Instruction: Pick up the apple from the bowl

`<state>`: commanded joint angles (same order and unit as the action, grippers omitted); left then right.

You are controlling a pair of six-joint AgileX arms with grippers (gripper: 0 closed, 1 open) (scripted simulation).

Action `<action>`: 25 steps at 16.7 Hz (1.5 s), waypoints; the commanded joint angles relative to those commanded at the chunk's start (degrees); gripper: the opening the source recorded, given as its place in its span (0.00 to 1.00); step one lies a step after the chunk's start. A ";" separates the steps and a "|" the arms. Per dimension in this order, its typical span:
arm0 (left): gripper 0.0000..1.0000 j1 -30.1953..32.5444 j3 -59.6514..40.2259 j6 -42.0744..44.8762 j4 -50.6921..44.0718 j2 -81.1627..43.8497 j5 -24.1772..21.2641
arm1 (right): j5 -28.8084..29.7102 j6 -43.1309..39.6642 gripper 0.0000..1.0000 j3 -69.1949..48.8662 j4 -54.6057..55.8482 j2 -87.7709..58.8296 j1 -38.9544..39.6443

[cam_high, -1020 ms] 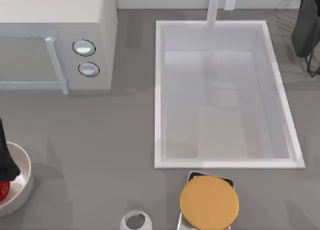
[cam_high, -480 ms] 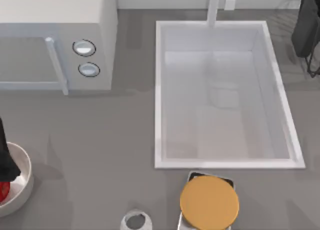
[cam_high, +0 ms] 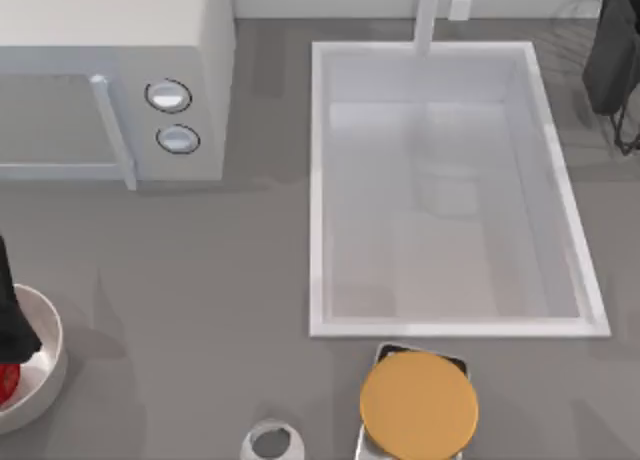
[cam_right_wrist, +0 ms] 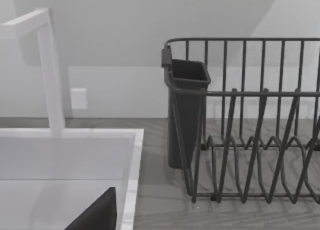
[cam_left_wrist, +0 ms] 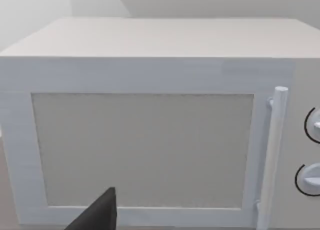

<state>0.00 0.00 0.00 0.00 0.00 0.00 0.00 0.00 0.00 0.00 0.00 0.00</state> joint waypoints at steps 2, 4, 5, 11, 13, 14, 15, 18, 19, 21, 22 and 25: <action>1.00 -0.01 -0.07 0.01 -0.08 -0.08 0.00 | 0.00 0.00 1.00 0.00 0.00 0.00 0.00; 1.00 -0.18 -1.73 0.21 -1.96 -1.97 0.00 | 0.00 0.00 1.00 0.00 0.00 0.00 0.00; 1.00 -0.34 -3.30 0.40 -3.76 -3.81 0.00 | 0.00 0.00 1.00 0.00 0.00 0.00 0.00; 1.00 -1.95 -19.18 2.32 -22.73 -27.18 -0.01 | 0.00 0.00 1.00 0.00 0.00 0.00 0.00; 1.00 -2.61 -25.64 3.10 -30.59 -37.92 -0.01 | 0.00 0.00 1.00 0.00 0.00 0.00 0.00; 1.00 -2.94 -28.89 3.49 -34.56 -43.31 -0.01 | 0.00 0.00 1.00 0.00 0.00 0.00 0.00; 1.00 -3.27 -32.11 3.88 -38.42 -48.60 -0.01 | 0.00 0.00 1.00 0.00 0.00 0.00 0.00; 1.00 -4.17 -40.91 4.95 -48.91 -63.13 -0.01 | 0.00 0.00 1.00 0.00 0.00 0.00 0.00; 1.00 -4.43 -43.45 5.25 -51.97 -67.25 -0.01 | 0.00 0.00 1.00 0.00 0.00 0.00 0.00; 1.00 -4.86 -47.69 5.77 -57.15 -73.88 -0.01 | 0.00 0.00 1.00 0.00 0.00 0.00 0.00; 1.00 -5.02 -49.31 5.96 -59.07 -76.23 -0.01 | 0.00 0.00 1.00 0.00 0.00 0.00 0.00; 1.00 -5.29 -51.87 6.27 -62.03 -79.77 -0.01 | 0.00 0.00 1.00 0.00 0.00 0.00 0.00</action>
<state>-5.29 -51.87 6.27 -62.03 -79.77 -0.01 0.00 0.00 0.00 0.00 0.00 0.00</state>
